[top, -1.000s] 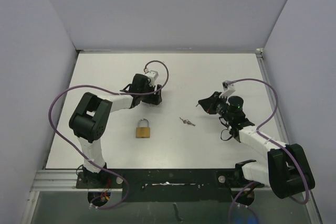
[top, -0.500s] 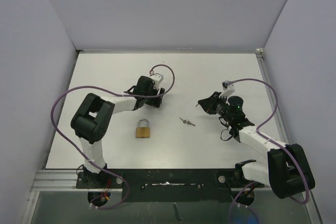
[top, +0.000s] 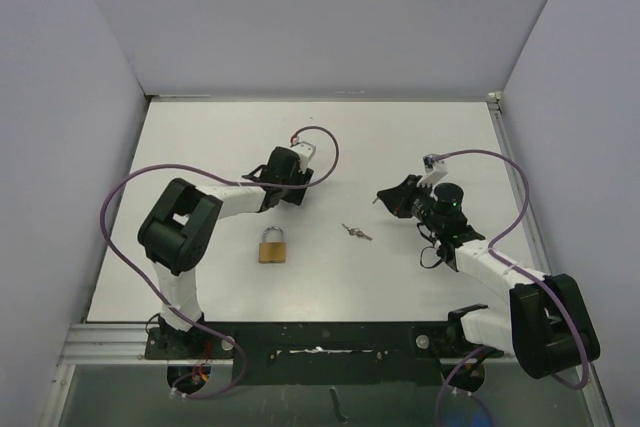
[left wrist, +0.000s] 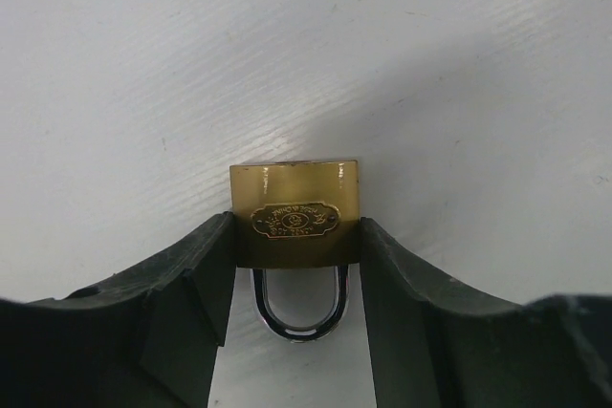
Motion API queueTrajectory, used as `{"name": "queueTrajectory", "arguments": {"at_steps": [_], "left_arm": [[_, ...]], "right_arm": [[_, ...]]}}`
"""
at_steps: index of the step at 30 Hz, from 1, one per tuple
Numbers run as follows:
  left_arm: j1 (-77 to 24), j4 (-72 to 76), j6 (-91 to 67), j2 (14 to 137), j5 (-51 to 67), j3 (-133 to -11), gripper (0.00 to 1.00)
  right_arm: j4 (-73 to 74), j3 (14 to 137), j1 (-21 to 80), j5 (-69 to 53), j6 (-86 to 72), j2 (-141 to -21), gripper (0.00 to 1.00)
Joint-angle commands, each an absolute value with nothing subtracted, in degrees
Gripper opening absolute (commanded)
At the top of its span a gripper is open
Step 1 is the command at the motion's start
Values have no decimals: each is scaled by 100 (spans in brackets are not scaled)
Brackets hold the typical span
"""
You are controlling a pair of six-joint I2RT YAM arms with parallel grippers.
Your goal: Unlock with the key
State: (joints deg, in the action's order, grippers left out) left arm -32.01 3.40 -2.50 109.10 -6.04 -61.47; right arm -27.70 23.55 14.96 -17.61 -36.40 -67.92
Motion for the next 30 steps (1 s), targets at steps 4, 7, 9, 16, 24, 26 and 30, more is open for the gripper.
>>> {"name": "queueTrajectory", "arguments": {"at_steps": [4,7,9,16,24,26,30], "left_arm": [[-3191,479,-32,11119,-627,-6232,11],[-3199,875,67,10910,-229,-6061,0],[-3199,1232,89,10646,154,-5841,0],[-3311,2653,-98,9767,1556,-5072,0],[-3768,3993,56,9485,2048,-4549,0],[-3813,4372,43,9475,2152,-4354,0],[-3909,5122,76,9492,2246,-4051,0]], "right_arm": [[-2976,2517,1459,-1798,-3501,-6826,0],[-2930,2569,1461,-1814,-3481,-6864,0],[-2926,2603,1460,-1818,-3485,-6864,0],[-3513,2495,1555,-1743,-3625,-6981,0],[-4472,2236,1914,-1280,-3737,-7090,0],[-4601,2225,2029,-1178,-3700,-7089,0],[-4550,2303,2233,-946,-3711,-7042,0]]}}
